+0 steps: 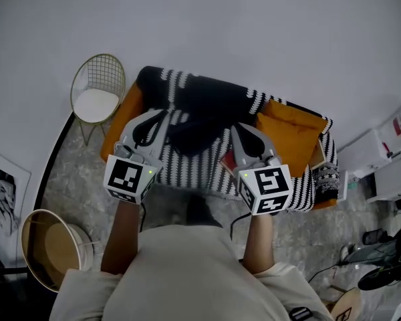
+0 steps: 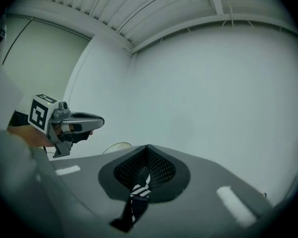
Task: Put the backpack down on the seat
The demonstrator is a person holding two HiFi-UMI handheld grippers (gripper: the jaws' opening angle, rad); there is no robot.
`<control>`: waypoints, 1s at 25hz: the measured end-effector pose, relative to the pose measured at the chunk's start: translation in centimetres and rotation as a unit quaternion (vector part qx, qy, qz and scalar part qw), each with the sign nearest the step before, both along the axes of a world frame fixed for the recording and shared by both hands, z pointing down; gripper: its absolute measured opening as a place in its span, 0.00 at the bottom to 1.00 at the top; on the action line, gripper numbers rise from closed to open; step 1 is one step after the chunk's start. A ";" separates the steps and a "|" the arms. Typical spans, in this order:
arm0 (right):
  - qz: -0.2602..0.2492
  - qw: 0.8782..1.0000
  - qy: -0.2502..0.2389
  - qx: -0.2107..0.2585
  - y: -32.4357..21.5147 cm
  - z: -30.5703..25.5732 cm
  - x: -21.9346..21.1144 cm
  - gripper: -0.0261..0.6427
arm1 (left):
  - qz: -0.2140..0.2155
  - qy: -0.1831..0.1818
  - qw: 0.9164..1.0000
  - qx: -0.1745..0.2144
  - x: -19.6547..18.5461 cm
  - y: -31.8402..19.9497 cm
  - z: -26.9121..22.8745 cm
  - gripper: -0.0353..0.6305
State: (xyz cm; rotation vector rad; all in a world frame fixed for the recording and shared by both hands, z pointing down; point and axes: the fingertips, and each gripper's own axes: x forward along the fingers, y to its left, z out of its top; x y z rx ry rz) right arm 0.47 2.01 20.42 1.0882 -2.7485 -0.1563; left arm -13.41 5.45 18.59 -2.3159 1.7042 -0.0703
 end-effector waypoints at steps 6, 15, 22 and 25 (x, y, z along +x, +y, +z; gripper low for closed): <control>0.004 1.000 -0.005 0.014 0.8 -1.0 0.6 0.05 | 0.000 -0.008 1.000 0.006 0.5 0.8 -0.3 0.06; 0.005 1.000 -0.012 0.021 1.5 -1.5 1.6 0.05 | 0.005 -0.012 1.000 0.011 1.6 1.2 -0.7 0.06; 0.007 1.000 -0.019 0.021 1.7 -1.3 2.1 0.05 | 0.009 -0.012 1.000 0.006 2.3 1.3 0.1 0.06; 0.010 1.000 -0.017 0.019 1.9 -0.9 2.4 0.05 | 0.009 -0.016 1.000 0.004 2.6 1.3 0.1 0.06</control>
